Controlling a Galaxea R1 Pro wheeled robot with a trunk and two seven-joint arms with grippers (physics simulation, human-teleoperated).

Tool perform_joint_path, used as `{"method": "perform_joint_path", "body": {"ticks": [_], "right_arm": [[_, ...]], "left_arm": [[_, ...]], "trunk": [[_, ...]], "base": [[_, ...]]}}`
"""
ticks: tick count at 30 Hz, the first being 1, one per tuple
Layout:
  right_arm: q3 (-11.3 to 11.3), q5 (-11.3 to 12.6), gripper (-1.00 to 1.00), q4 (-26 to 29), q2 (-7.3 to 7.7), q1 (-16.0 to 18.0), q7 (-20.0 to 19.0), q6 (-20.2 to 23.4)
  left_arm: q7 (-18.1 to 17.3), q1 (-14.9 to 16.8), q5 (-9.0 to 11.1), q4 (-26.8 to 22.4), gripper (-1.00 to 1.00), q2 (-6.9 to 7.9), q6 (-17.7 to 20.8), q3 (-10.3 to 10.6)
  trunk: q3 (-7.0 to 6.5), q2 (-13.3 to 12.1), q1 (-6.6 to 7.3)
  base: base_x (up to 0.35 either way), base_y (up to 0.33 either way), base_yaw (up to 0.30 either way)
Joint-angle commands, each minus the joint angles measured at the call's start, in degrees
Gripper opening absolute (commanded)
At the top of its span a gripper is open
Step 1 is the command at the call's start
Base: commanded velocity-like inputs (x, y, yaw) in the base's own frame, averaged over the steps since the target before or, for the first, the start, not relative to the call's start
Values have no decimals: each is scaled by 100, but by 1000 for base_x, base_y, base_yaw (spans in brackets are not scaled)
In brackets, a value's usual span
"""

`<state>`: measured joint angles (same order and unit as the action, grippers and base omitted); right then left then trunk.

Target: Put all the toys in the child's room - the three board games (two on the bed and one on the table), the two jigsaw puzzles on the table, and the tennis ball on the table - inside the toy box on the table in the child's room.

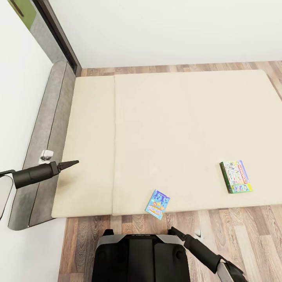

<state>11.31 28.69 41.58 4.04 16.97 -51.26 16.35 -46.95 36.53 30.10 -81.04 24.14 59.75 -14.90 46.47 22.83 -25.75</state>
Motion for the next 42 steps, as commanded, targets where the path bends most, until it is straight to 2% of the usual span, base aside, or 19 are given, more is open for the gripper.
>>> {"method": "perform_joint_path", "body": {"ticks": [1,9,14,27,32,35,42], "right_arm": [[-19,43,100,-71,0,50,-11,-26],[-84,26,100,-376,-5,277,-8,-286],[-167,-69,100,-632,-3,461,-8,-535],[-232,-282,100,-709,0,597,-7,-673],[-235,-486,100,-712,0,609,-7,-689],[-235,-530,100,-725,4,612,-7,-741],[-235,-574,100,-1139,61,750,-7,-1072]], "left_arm": [[-33,3,-22,0,100,1,20,-6],[-33,3,-22,0,100,1,20,-10],[-33,3,-22,0,100,1,20,-10],[-33,3,-22,0,100,3,20,-13],[-33,3,-22,0,100,2,20,-13],[-33,3,-22,0,100,1,20,-12],[-33,3,-22,0,100,3,20,-13]], "trunk": [[6,8,-3],[6,8,-3],[6,8,-3],[6,8,-3],[6,8,-3],[6,8,-3],[6,8,-3]], "base": [[0,0,0],[0,0,0],[0,0,0],[0,0,0],[0,0,0],[0,0,0],[0,0,0]]}}
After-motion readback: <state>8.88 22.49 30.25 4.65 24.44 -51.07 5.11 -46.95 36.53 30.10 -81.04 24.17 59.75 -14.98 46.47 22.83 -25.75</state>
